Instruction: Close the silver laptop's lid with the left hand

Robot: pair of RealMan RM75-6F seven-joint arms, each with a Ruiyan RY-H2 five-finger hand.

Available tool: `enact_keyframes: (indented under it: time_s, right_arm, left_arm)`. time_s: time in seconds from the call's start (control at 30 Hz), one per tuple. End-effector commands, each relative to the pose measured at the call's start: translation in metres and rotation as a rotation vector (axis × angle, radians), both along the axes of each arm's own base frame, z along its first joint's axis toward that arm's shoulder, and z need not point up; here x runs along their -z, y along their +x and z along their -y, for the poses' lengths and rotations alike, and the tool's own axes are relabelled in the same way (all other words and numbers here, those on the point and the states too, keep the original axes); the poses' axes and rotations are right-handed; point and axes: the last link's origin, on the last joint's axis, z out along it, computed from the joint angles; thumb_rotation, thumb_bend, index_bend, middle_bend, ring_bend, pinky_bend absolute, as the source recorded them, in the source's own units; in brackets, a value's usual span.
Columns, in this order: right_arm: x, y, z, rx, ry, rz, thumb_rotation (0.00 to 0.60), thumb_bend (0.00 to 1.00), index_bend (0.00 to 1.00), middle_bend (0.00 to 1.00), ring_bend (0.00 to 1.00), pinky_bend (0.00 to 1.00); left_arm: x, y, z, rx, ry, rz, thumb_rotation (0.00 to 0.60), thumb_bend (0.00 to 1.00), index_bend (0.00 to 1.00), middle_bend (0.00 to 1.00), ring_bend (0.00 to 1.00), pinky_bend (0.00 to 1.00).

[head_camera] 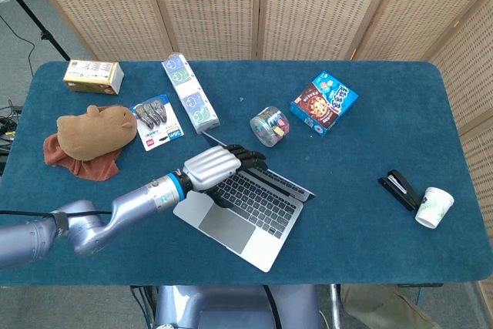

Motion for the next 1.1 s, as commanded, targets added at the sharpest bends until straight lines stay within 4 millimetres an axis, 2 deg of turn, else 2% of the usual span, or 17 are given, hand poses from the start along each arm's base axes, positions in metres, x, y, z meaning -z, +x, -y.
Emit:
enact_keyframes:
  time_s: [0.03,0.37,0.63,1.1]
  right_arm:
    - [0.000,0.000,0.000,0.000,0.001,-0.001,0.600,0.19,0.02,0.00,0.00,0.00]
    - [0.000,0.002,-0.001,-0.004,0.001,-0.005,0.600,0.19,0.02,0.00,0.00,0.00]
    - [-0.002,0.002,-0.002,-0.003,-0.009,-0.004,0.600,0.19,0.02,0.00,0.00,0.00]
    - [-0.004,0.001,-0.004,-0.002,-0.016,-0.001,0.600,0.19,0.02,0.00,0.00,0.00]
  left_arm:
    - [-0.001,0.000,0.002,-0.008,-0.009,-0.006,0.600,0.12,0.33,0.19,0.20,0.16]
    - [-0.010,0.001,0.012,-0.024,-0.061,-0.056,0.600,0.12,0.34,0.19,0.21,0.17]
    - [-0.014,0.000,0.031,-0.025,-0.133,-0.096,0.600,0.12,0.34,0.19,0.21,0.17]
    - [-0.012,-0.008,0.053,-0.027,-0.192,-0.110,0.600,0.12,0.34,0.20,0.22,0.18]
